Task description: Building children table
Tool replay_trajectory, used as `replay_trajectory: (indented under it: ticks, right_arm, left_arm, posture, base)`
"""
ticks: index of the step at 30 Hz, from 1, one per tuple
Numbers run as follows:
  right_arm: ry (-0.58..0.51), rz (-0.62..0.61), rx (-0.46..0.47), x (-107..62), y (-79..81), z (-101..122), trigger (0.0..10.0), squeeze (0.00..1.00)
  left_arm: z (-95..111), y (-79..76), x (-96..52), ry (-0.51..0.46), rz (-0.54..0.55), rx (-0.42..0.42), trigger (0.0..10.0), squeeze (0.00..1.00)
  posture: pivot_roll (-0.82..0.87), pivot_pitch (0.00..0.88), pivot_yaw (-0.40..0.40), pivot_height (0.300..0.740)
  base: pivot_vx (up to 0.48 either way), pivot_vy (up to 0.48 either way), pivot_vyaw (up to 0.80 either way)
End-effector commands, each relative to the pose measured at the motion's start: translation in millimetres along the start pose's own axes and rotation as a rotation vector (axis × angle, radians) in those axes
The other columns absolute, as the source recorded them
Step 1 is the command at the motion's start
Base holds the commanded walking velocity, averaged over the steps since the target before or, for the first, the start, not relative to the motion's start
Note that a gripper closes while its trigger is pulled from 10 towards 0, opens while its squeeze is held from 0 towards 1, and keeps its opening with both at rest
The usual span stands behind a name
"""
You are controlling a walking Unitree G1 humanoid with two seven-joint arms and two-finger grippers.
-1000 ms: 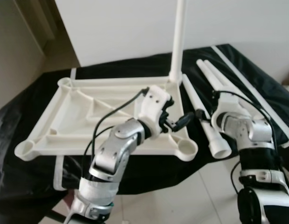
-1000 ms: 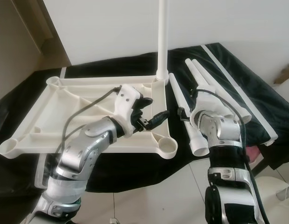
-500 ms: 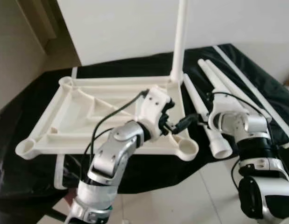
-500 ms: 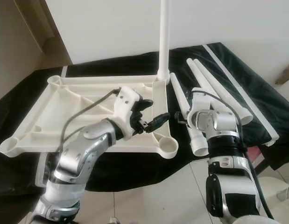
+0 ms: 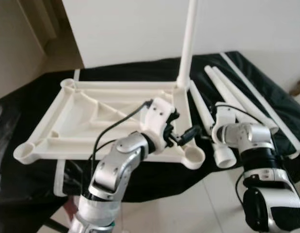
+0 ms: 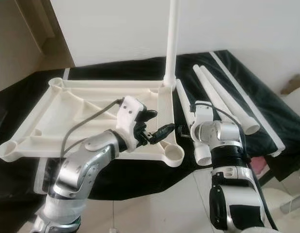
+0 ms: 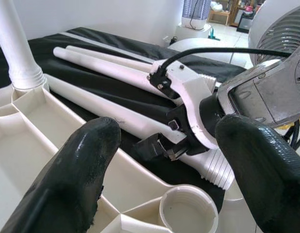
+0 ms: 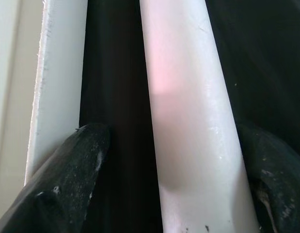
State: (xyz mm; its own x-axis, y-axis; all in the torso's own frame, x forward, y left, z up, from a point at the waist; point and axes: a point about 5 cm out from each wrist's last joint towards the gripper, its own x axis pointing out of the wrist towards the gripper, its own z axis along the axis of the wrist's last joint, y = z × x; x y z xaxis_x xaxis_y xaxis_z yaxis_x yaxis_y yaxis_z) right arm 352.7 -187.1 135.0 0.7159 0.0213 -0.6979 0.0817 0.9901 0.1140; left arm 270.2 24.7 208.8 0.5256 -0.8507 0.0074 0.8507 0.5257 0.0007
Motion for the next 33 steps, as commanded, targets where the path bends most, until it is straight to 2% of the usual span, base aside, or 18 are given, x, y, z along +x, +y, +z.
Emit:
replay_trajectory:
  ticks: [1, 4, 5, 6, 7, 9, 10, 11, 16, 21, 22, 23, 24, 25, 27, 28, 31, 33]
  right_arm:
    - [0.184, -0.012, 0.037, 14.2, -4.1, -39.5, 10.0, 0.00]
    - [0.191, -0.013, 0.042, 15.4, -4.6, -41.3, 10.0, 0.00]
    - [0.211, -0.002, 0.059, 16.3, -4.2, -43.2, 7.6, 0.00]
    - [0.211, -0.002, 0.059, 16.3, -4.2, -43.2, 7.6, 0.00]
    - [0.236, 0.015, 0.083, 16.9, -3.5, -44.5, 4.5, 0.00]
    - [0.236, 0.015, 0.083, 16.9, -3.5, -44.5, 4.5, 0.00]
    - [0.265, 0.041, 0.124, 17.0, -2.5, -45.3, 0.5, 0.00]
    - [0.300, 0.065, 0.155, 16.6, -1.1, -46.2, 0.0, 0.00]
    - [0.329, 0.109, 0.167, 14.6, 1.8, -36.3, 0.0, 0.00]
    - [0.235, 0.135, 0.115, 11.9, 4.5, -15.4, 0.0, 0.00]
    - [0.119, 0.149, 0.085, 9.9, 5.2, 0.8, 1.1, 0.00]
    - [0.034, 0.148, 0.063, 7.5, 4.1, 10.9, 6.8, 0.00]
    - [0.034, 0.148, 0.063, 7.5, 4.1, 10.9, 6.8, 0.00]
    - [-0.018, 0.146, 0.052, 5.7, 3.3, 17.0, 6.8, 0.00]
    - [-0.018, 0.146, 0.052, 5.7, 3.3, 17.0, 6.8, 0.00]
    - [-0.055, 0.145, 0.045, 4.1, 2.3, 22.0, 10.0, 0.00]
    - [-0.093, 0.132, 0.043, 1.5, -0.6, 27.5, 10.0, 0.00]
    - [-0.206, 0.098, 0.093, -5.0, -7.1, 40.7, 10.0, 0.00]
  left_arm:
    - [-1.5, 3.1, -2.5, 0.009, 0.060, -0.004, 10.0, 0.00]
    - [-1.6, 3.5, -2.6, 0.010, 0.060, -0.003, 10.0, 0.00]
    - [-0.9, 3.8, -3.0, 0.011, 0.060, -0.001, 10.0, 0.00]
    - [-0.9, 3.8, -3.0, 0.011, 0.060, -0.001, 10.0, 0.00]
    - [-0.3, 4.1, -3.3, 0.012, 0.059, 0.001, 10.0, 0.00]
    - [-0.3, 4.1, -3.3, 0.012, 0.059, 0.001, 10.0, 0.00]
    - [0.4, 4.5, -3.4, 0.013, 0.058, 0.004, 10.0, 0.00]
    - [0.8, 4.8, -3.3, 0.014, 0.056, 0.005, 10.0, 0.00]
    - [3.7, 6.2, -1.3, 0.012, 0.044, 0.013, 10.0, 0.00]
    - [5.3, 8.3, 0.6, 0.009, 0.044, 0.016, 10.0, 0.00]
    - [6.2, 9.5, 1.5, 0.005, 0.048, 0.017, 10.0, 0.00]
    - [6.6, 11.2, 1.9, 0.005, 0.057, 0.018, 10.0, 0.00]
    - [6.6, 11.2, 1.9, 0.005, 0.057, 0.018, 10.0, 0.00]
    - [6.9, 12.3, 2.0, 0.005, 0.064, 0.019, 10.0, 0.00]
    - [6.9, 12.3, 2.0, 0.005, 0.064, 0.019, 10.0, 0.00]
    - [7.1, 13.4, 2.3, 0.005, 0.070, 0.019, 10.0, 0.00]
    - [8.0, 15.8, 2.9, 0.002, 0.082, 0.012, 10.0, 0.00]
    - [9.2, 23.0, 4.5, 0.006, 0.105, -0.019, 10.0, 0.00]
  posture:
    - [0.07, 0.017, 0.032, 0.740]
    - [0.07, 0.011, 0.037, 0.740]
    - [0.07, 0.008, 0.040, 0.740]
    - [0.07, 0.008, 0.040, 0.740]
    - [0.07, 0.005, 0.044, 0.740]
    - [0.07, 0.005, 0.044, 0.740]
    - [0.07, 0.003, 0.047, 0.740]
    - [0.07, 0.000, 0.049, 0.740]
    - [0.06, 0.000, 0.056, 0.740]
    - [0.05, 0.000, 0.056, 0.740]
    - [0.05, 0.000, 0.054, 0.740]
    - [0.05, 0.000, 0.052, 0.740]
    - [0.05, 0.000, 0.052, 0.740]
    - [0.05, 0.000, 0.052, 0.740]
    - [0.05, 0.000, 0.052, 0.740]
    - [0.05, 0.000, 0.050, 0.740]
    - [0.05, 0.000, 0.041, 0.740]
    - [0.05, 0.000, 0.032, 0.740]
  base:
    - [0.000, 0.000, 0.00]
    - [0.000, 0.000, 0.00]
    - [0.000, 0.000, 0.00]
    - [0.000, 0.000, 0.00]
    - [0.000, 0.000, 0.00]
    - [0.000, 0.000, 0.00]
    - [0.000, 0.000, 0.00]
    - [0.000, 0.000, 0.00]
    - [0.000, 0.000, 0.00]
    - [0.000, 0.000, 0.00]
    - [0.000, 0.000, 0.00]
    - [0.000, 0.000, 0.00]
    - [0.000, 0.000, 0.00]
    - [0.000, 0.000, 0.00]
    - [0.000, 0.000, 0.00]
    - [0.000, 0.000, 0.00]
    - [0.000, 0.000, 0.00]
    - [0.000, 0.000, 0.00]
